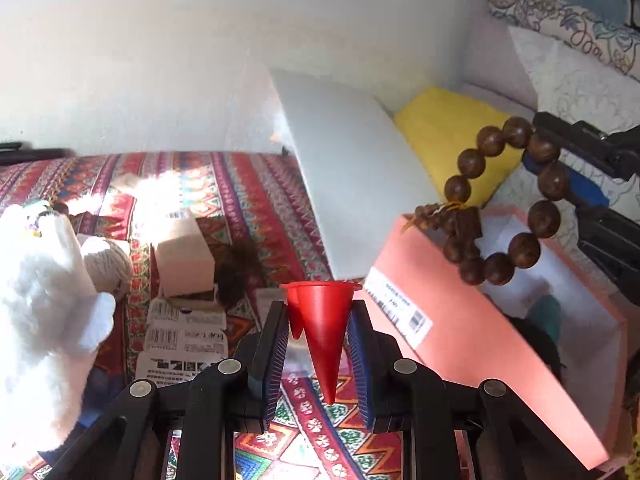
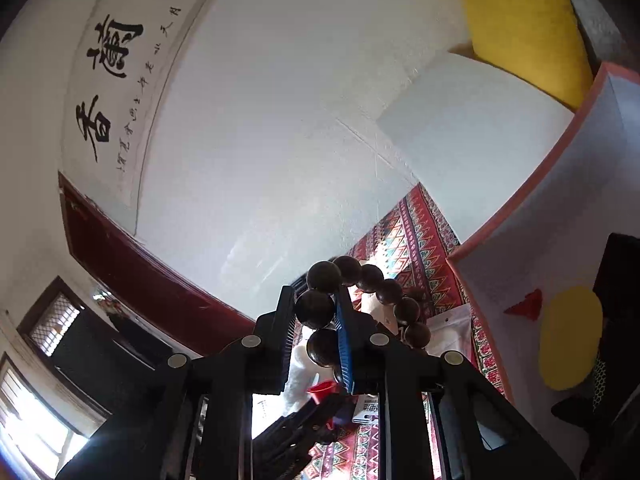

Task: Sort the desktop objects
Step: 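Lower the bracelet and red cone into the pink box and open both tools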

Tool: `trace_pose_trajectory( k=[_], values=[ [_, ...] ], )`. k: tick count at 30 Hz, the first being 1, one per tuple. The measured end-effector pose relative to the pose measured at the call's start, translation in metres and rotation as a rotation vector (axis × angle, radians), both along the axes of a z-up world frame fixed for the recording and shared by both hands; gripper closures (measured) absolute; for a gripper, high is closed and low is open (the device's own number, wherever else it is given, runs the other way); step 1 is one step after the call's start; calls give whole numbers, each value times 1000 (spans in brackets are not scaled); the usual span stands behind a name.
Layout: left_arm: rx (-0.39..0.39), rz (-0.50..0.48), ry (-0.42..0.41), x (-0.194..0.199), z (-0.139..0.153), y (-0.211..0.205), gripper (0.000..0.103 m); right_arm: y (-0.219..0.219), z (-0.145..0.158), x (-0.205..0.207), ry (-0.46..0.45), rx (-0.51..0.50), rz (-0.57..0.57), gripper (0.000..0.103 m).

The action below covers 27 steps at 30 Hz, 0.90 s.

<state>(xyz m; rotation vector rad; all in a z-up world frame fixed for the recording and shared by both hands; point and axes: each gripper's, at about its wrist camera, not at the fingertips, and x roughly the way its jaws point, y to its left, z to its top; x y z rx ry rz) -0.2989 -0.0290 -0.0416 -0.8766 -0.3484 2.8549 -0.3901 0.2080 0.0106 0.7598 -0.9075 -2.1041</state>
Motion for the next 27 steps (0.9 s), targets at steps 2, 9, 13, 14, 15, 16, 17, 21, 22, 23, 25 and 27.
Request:
trace_pose_trajectory(
  k=[2,9,13,14,15,16,17,21,22,23,25,27],
  values=[
    [-1,-13,25,6,15,6,77,3,11,11,36,52,-41,83],
    [-5,-91,80,12,53,47,77,33,51,49,140,224,-238,83],
    [-22,-163,92,6,66,85,77,56,67,66,177,336,-371,83],
    [-27,-183,94,3,68,95,77,62,69,69,178,364,-403,83],
    [-33,-202,94,1,70,106,77,68,69,71,176,392,-435,82],
    [-39,-220,95,-1,72,117,77,74,68,71,168,413,-459,82],
    [-47,-239,95,-3,74,127,77,80,65,70,156,429,-477,82],
    [-75,-298,66,-15,70,166,77,104,52,65,105,494,-548,82],
    [-77,-311,54,-19,67,174,77,110,49,64,92,510,-566,82],
    [-79,-323,43,-23,64,181,77,116,45,62,79,527,-584,82],
    [-86,-342,29,-28,58,194,77,128,38,59,51,547,-610,82],
    [-97,-354,19,-32,52,205,77,137,27,53,26,544,-612,82]
  ],
)
